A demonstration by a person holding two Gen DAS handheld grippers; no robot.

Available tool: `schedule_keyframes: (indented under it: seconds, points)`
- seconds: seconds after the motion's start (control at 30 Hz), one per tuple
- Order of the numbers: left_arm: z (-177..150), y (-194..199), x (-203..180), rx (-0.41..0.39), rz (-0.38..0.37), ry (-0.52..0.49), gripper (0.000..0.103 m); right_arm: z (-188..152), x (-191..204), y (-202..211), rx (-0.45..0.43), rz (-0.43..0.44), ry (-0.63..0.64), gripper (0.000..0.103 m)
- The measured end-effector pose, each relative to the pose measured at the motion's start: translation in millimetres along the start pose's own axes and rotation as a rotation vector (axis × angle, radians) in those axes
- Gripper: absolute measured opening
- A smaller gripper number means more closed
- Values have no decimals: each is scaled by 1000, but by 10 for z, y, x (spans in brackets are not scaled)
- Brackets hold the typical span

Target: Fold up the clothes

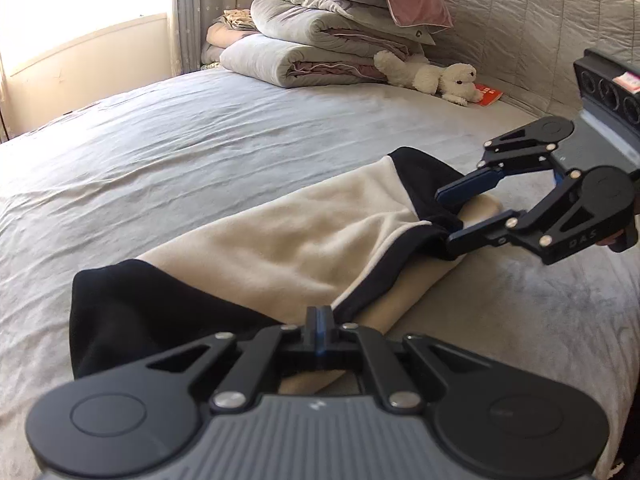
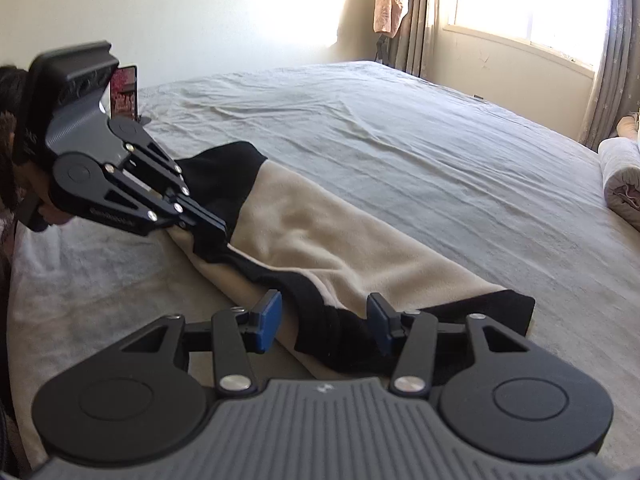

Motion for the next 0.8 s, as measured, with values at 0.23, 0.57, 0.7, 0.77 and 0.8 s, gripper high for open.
schedule_keyframes:
  seconds: [0.23, 0.57, 0.7, 0.77, 0.8]
  points:
    - [-34, 4, -54, 9, 16, -20, 28, -114, 95, -190, 62, -37, 81, 37]
    - [-32, 54, 23, -4, 65, -8, 48, -25, 297, -2, 14, -164, 326, 22]
    - [-39, 45, 137, -1, 43, 61, 48, -25, 244, 52, 18, -175, 314, 21]
    - [-57, 4, 161, 12, 33, 77, 49, -35, 182, 71, 25, -169, 276, 21]
    - [-65, -15, 164, 21, 34, 77, 49, -40, 151, 81, 28, -167, 257, 21]
Point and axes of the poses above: each gripper's, at about its wrist camera, not at the fingertips, and y roughly against the way its jaws point, x to its left, z to its top, the point moved 5 cm from there along -y, roughly the way its jaws point, and after that the axes turned 1 degree about -x, right-handed, at the moved point
